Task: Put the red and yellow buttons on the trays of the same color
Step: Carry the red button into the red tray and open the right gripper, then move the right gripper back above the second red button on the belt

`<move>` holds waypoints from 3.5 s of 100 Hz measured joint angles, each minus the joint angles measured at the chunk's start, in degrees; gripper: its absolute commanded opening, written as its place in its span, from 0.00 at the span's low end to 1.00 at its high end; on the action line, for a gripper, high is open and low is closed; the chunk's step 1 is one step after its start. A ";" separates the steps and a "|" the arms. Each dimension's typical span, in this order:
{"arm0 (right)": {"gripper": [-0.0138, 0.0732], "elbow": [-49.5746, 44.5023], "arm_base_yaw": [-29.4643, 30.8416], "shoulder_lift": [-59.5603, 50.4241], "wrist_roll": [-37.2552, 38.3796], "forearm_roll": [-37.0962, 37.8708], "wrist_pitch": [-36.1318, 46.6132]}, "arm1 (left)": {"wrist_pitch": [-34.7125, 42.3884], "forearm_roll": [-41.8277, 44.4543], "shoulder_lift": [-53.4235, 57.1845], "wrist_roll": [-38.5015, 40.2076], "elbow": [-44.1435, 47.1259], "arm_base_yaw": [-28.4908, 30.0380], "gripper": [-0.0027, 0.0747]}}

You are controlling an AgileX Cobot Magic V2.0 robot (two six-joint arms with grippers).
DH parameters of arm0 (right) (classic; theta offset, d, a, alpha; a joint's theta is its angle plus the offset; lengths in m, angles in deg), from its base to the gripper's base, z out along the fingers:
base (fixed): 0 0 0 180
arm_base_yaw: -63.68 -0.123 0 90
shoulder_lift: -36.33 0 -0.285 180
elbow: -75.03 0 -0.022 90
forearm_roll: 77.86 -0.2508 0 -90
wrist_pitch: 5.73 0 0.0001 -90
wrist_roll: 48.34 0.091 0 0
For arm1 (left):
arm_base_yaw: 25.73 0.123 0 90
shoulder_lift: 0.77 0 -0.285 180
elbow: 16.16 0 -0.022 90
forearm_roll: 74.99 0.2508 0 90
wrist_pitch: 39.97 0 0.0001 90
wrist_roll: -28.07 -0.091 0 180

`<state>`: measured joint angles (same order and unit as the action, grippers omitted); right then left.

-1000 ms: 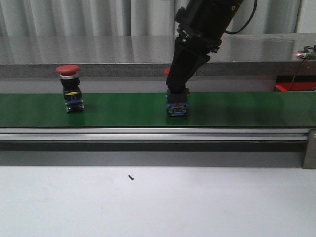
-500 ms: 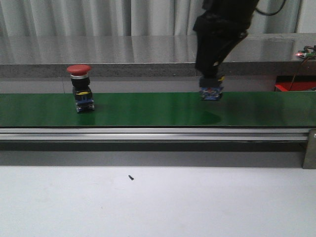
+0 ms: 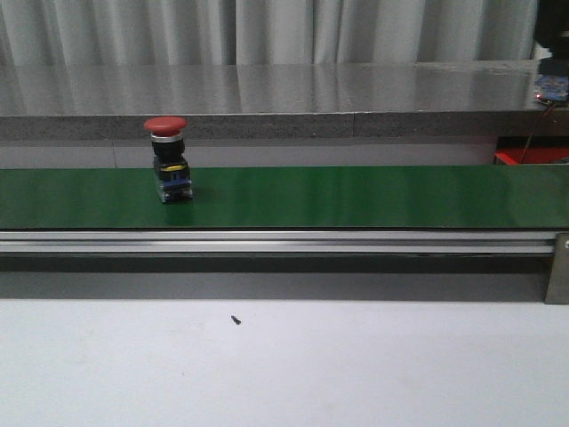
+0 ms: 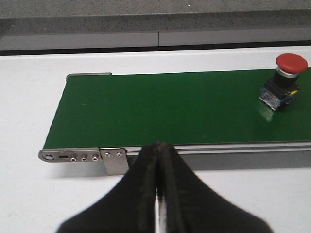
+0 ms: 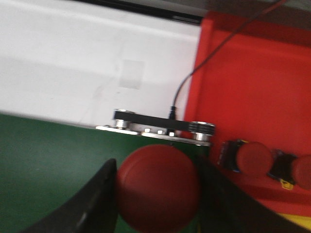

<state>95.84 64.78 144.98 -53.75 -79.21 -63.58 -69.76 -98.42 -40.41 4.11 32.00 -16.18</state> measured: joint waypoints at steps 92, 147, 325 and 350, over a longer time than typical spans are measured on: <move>0.16 19.67 13.47 24.82 0.26 -6.12 2.68 | 0.00 0.00 0.00 0.00 0.00 0.00 0.01; 0.45 20.36 13.47 31.25 0.37 -7.04 5.00 | 0.00 0.00 0.00 0.00 0.00 0.00 0.01; 0.75 10.44 -0.78 10.93 -19.46 -23.32 -12.93 | 0.00 0.00 0.00 0.00 0.00 0.00 0.01; 0.75 0.86 -4.11 5.91 -18.87 -22.85 -12.93 | 0.00 0.00 0.00 0.00 0.00 0.00 0.01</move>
<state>96.70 60.68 150.89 -72.62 -102.06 -76.51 -69.76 -98.42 -40.41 4.11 32.00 -16.18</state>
